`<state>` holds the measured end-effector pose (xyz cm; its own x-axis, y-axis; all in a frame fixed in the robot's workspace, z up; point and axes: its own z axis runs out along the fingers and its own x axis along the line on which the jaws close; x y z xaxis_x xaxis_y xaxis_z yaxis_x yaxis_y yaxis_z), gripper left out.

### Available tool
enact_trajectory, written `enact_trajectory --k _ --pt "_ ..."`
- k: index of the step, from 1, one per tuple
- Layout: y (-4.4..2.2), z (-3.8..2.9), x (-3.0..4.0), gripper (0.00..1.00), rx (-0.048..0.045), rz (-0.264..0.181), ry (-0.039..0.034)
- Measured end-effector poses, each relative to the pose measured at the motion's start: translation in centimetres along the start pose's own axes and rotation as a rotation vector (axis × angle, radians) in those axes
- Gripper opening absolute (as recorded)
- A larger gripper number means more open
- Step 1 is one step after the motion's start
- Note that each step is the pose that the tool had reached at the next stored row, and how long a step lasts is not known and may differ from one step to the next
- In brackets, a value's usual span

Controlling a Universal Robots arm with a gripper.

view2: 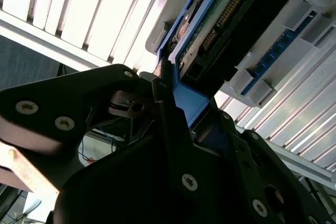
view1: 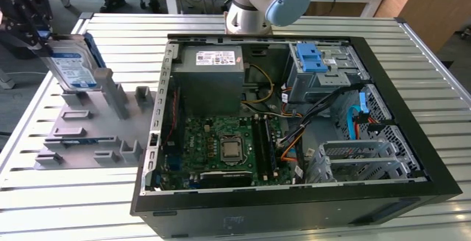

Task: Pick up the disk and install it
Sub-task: 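Pick up the disk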

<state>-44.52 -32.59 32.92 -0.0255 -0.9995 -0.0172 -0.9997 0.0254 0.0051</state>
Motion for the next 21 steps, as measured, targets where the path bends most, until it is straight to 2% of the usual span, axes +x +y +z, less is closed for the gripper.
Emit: enact_trajectory --k 13,21 --pt "0.01 -1.17 -0.02 0.36 0.0 0.0 0.0" --pt "0.01 -1.36 -0.03 0.36 -0.0001 0.0 0.0001"
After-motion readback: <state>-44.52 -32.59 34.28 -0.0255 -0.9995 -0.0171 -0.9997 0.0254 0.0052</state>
